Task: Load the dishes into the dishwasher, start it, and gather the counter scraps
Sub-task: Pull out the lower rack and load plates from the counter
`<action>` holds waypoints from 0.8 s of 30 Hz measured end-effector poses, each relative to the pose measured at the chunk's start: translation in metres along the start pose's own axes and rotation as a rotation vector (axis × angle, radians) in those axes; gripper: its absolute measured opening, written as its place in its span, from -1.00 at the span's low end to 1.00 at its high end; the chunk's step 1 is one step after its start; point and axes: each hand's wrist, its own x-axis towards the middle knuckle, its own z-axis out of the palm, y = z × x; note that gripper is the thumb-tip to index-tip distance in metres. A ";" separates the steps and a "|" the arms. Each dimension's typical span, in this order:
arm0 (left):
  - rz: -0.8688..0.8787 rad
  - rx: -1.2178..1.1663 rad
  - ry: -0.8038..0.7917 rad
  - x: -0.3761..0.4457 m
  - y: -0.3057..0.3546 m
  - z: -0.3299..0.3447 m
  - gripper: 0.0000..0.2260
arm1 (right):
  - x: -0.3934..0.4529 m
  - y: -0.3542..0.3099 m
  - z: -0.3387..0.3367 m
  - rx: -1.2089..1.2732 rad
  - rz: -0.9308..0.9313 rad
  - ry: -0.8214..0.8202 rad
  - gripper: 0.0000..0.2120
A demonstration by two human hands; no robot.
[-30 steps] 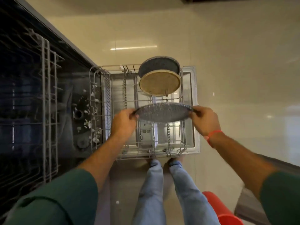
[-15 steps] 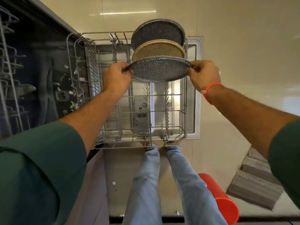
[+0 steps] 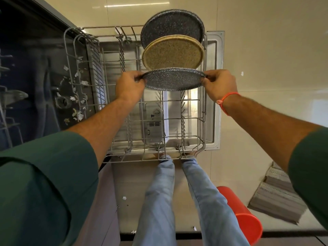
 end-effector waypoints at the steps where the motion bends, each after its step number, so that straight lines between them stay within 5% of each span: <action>1: 0.001 0.001 -0.007 -0.001 -0.001 0.002 -0.80 | 0.000 0.001 0.002 -0.004 0.005 -0.006 -0.77; 24: -0.138 -0.287 -0.179 -0.070 0.010 0.012 -0.50 | -0.045 -0.017 0.008 0.107 0.126 -0.185 -0.50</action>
